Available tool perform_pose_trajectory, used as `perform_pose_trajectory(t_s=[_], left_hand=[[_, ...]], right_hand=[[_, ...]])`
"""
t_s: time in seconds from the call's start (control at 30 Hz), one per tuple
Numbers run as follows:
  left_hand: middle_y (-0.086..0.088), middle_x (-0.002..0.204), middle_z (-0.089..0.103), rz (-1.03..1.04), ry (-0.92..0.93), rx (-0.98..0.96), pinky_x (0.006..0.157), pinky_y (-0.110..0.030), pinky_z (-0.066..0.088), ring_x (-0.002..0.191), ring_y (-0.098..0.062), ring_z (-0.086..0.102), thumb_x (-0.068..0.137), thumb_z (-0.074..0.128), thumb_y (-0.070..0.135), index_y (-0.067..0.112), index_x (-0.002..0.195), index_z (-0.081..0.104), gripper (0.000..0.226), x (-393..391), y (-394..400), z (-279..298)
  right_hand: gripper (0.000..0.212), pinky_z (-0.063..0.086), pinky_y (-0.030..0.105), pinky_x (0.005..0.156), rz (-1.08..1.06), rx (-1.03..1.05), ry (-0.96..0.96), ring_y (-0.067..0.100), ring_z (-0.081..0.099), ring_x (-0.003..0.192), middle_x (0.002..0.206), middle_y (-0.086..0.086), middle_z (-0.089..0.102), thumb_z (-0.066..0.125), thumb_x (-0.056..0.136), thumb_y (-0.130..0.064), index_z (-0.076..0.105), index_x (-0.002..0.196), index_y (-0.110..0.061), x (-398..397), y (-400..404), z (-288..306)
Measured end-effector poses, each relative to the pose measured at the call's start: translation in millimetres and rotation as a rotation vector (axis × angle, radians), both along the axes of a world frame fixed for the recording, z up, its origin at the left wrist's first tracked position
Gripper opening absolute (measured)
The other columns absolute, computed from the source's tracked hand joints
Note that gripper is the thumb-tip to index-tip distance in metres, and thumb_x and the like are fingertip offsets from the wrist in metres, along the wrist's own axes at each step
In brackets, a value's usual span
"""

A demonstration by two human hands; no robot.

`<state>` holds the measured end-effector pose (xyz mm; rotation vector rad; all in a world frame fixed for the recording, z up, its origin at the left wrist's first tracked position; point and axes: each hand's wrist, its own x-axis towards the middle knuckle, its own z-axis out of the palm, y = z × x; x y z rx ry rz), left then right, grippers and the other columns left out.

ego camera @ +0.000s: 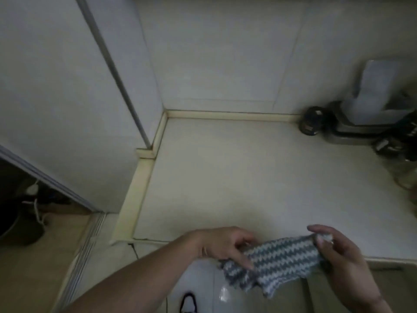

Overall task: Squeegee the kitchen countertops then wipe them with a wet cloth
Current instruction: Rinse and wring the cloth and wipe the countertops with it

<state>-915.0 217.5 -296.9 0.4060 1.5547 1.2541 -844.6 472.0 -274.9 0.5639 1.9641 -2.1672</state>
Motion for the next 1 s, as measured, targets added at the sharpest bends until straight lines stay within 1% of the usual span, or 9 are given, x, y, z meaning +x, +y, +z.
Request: perform_pose_trajectory(t_s=[0.1,0.17,0.3,0.4,0.5,0.57,0.67,0.8,1.0], left_hand=[[-0.001,0.107,0.058,0.173,-0.124,0.085,0.084,-0.029,0.047,0.099,-0.016,0.056,0.086,0.066,-0.003,0.022,0.101,0.055,0.030,-1.8,-68.7,-19.7],[-0.008,0.117,0.054,0.331,-0.232,0.162,0.086,-0.036,0.049,0.105,-0.024,0.055,0.083,0.067,-0.005,0.019,0.109,0.053,0.038,3.1,-105.5,-30.9],[-0.011,0.113,0.059,0.622,-0.280,0.302,0.077,-0.041,0.046,0.100,-0.030,0.057,0.080,0.070,0.000,0.019,0.115,0.055,0.043,9.1,-157.0,-44.5],[-0.009,0.103,0.062,0.805,-0.239,0.305,0.065,-0.037,0.051,0.090,-0.030,0.059,0.075,0.072,0.005,0.018,0.103,0.063,0.032,7.8,-179.6,-47.4],[-0.008,0.098,0.065,0.876,-0.071,0.121,0.059,-0.034,0.053,0.083,-0.027,0.061,0.080,0.068,0.000,0.016,0.096,0.064,0.023,2.4,-186.0,-41.3],[-0.006,0.106,0.068,0.920,0.036,-0.012,0.068,-0.035,0.057,0.091,-0.024,0.066,0.085,0.063,-0.006,0.014,0.096,0.065,0.023,-7.9,-186.9,-38.3],[0.002,0.112,0.067,0.940,0.197,-0.229,0.080,-0.030,0.056,0.104,-0.018,0.065,0.083,0.067,-0.003,0.025,0.092,0.069,0.029,-24.5,-191.1,-40.0],[0.006,0.101,0.064,0.744,0.539,-0.537,0.062,-0.021,0.053,0.081,-0.011,0.067,0.079,0.071,0.007,0.027,0.097,0.065,0.027,-27.4,-189.6,-45.3],[0.020,0.099,0.061,0.772,0.647,-0.597,0.067,-0.010,0.045,0.074,0.000,0.061,0.087,0.066,0.021,0.030,0.100,0.062,0.016,-17.6,-194.7,-49.3]], right_hand=[[0.071,0.041,0.042,0.068,0.065,0.153,0.000,0.026,0.047,0.070,0.074,0.017,0.050,0.079,0.055,-0.070,0.069,0.110,-0.026,-17.2,-47.3,-21.9],[0.077,0.039,0.040,0.070,0.137,0.196,-0.010,0.024,0.044,0.069,0.073,0.016,0.047,0.078,0.054,-0.073,0.065,0.118,-0.031,-20.9,-66.6,-38.7],[0.049,0.054,0.021,0.076,0.233,0.196,-0.031,0.013,0.069,0.087,0.097,0.000,0.074,0.071,0.080,-0.007,0.061,0.123,-0.029,-26.5,-105.6,-43.9],[0.056,0.053,0.015,0.080,0.276,0.280,-0.004,0.007,0.068,0.099,0.112,-0.006,0.071,0.068,0.076,-0.001,0.063,0.122,-0.034,-30.5,-129.7,-57.5],[0.068,0.049,0.006,0.080,0.245,0.484,0.115,-0.007,0.062,0.098,0.108,-0.027,0.066,0.066,0.084,0.004,0.059,0.117,-0.056,-34.1,-151.1,-66.9],[0.064,0.046,0.002,0.080,0.188,0.525,0.158,-0.013,0.060,0.097,0.104,-0.034,0.063,0.062,0.087,0.007,0.059,0.119,-0.048,-39.4,-161.5,-69.6],[0.052,0.047,0.001,0.074,0.139,0.541,0.153,-0.012,0.062,0.085,0.103,-0.021,0.066,0.058,0.089,0.009,0.053,0.124,-0.029,-49.0,-173.8,-74.8],[0.050,0.046,0.012,0.085,0.179,0.775,0.214,0.013,0.063,0.089,0.117,0.003,0.064,0.064,0.086,0.004,0.057,0.129,-0.022,-52.0,-176.2,-82.7],[0.044,0.058,0.032,0.076,0.311,0.982,0.675,0.011,0.057,0.097,0.128,0.009,0.058,0.060,0.084,0.002,0.060,0.125,-0.011,-62.8,-214.4,-54.3]])
